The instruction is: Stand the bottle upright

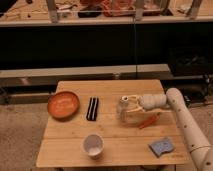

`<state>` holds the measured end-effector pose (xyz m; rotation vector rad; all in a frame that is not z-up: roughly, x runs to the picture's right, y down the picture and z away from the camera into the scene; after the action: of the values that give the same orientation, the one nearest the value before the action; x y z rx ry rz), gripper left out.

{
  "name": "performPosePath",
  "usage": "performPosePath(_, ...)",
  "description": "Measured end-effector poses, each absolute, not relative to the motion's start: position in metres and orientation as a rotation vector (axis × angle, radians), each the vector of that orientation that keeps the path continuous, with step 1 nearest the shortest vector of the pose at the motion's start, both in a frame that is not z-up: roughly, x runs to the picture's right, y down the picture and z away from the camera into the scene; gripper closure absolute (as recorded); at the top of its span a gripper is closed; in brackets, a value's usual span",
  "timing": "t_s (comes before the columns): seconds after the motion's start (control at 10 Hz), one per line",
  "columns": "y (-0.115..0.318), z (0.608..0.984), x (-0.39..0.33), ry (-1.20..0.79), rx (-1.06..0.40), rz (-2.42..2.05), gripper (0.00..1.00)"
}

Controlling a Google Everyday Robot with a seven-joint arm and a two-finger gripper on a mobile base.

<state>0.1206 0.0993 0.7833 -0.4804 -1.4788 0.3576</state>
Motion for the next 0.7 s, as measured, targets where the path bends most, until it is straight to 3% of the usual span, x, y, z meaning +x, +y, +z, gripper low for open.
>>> performPosePath(0.2,0.0993,0.781,0.1218,-1.479,-0.485,0.357,0.2)
performPosePath(0.6,0.1028,0.7819,0.1212,-1.477,-0.493,0.363,0.34)
performPosePath(0.7,0.1024,0.7815,0.1215,-1.476,-0.494,0.366,0.31)
